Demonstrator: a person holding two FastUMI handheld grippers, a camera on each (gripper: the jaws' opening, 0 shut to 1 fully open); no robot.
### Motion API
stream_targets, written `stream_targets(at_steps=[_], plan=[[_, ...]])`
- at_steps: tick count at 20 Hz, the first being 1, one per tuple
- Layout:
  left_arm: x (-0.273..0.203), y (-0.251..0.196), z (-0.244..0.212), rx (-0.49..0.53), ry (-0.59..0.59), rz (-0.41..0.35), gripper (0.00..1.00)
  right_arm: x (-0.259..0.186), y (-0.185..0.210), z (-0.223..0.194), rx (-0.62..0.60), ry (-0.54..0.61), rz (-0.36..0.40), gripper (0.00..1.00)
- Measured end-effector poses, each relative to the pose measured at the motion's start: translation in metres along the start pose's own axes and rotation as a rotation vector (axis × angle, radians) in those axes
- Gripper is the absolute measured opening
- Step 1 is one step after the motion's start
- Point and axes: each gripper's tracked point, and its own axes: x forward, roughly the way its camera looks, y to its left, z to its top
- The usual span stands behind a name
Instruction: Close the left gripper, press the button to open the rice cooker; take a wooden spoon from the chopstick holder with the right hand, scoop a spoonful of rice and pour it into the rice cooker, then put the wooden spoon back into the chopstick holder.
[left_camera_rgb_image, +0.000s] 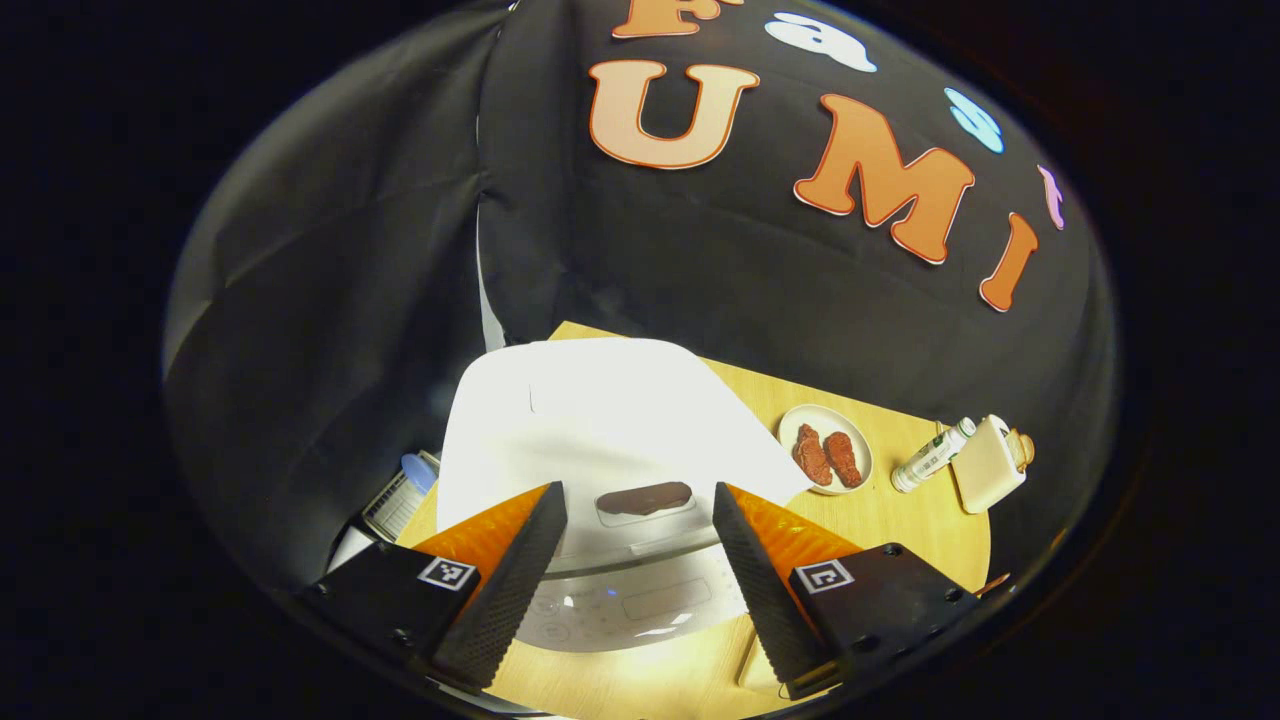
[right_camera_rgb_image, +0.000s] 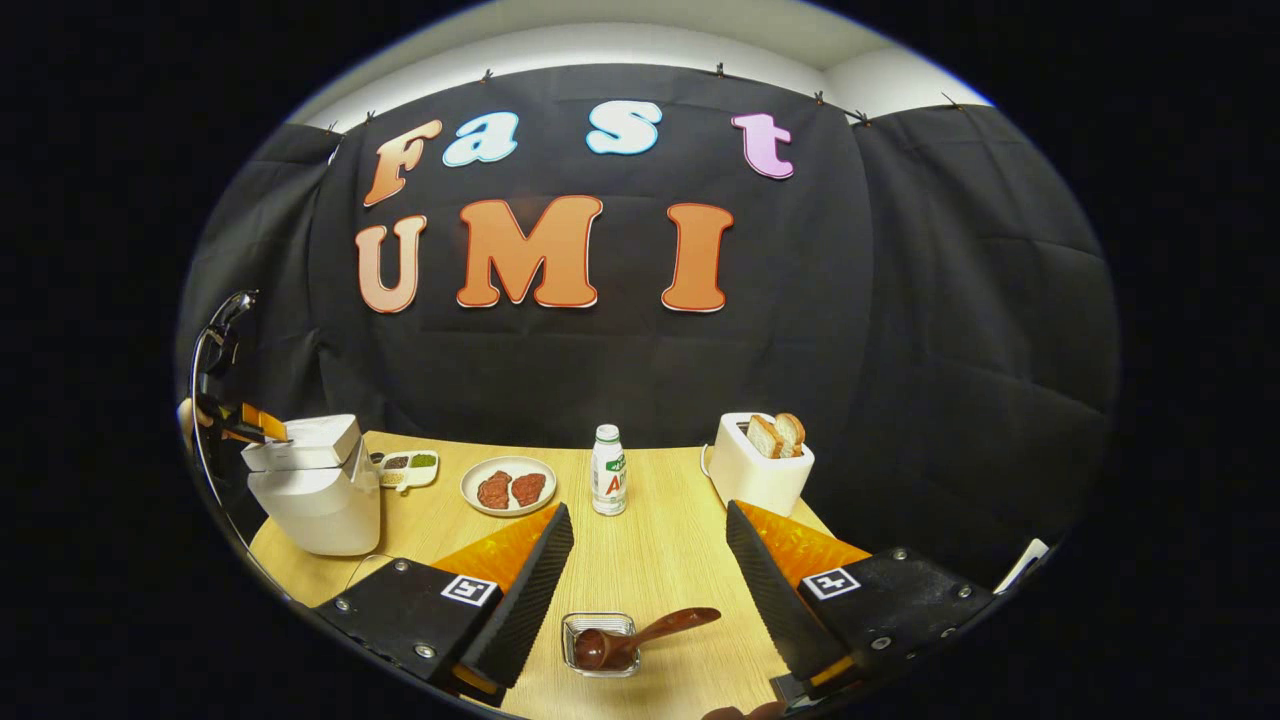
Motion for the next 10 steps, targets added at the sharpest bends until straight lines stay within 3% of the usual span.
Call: stream_targets(at_steps=[1,2,6,10], plan=[[0.003,0.000,-0.006,-0.001,0.008,0.002,1.00,-0.001,-0.002,-0.003,0.001,0.005,-0.003,1.00],[0.008,0.001,-0.011,0.000,0.010,0.007,1.00,-0.002,-0.004,-0.005,0.004,0.010,-0.004,0.95],[0.020,0.003,-0.032,0.024,0.045,0.044,1.00,-0.006,-0.013,-0.012,0.022,0.024,-0.019,0.95],[0.022,-0.003,-0.039,0.114,0.081,0.054,1.00,-0.008,-0.016,-0.018,0.061,0.032,-0.018,0.95]])
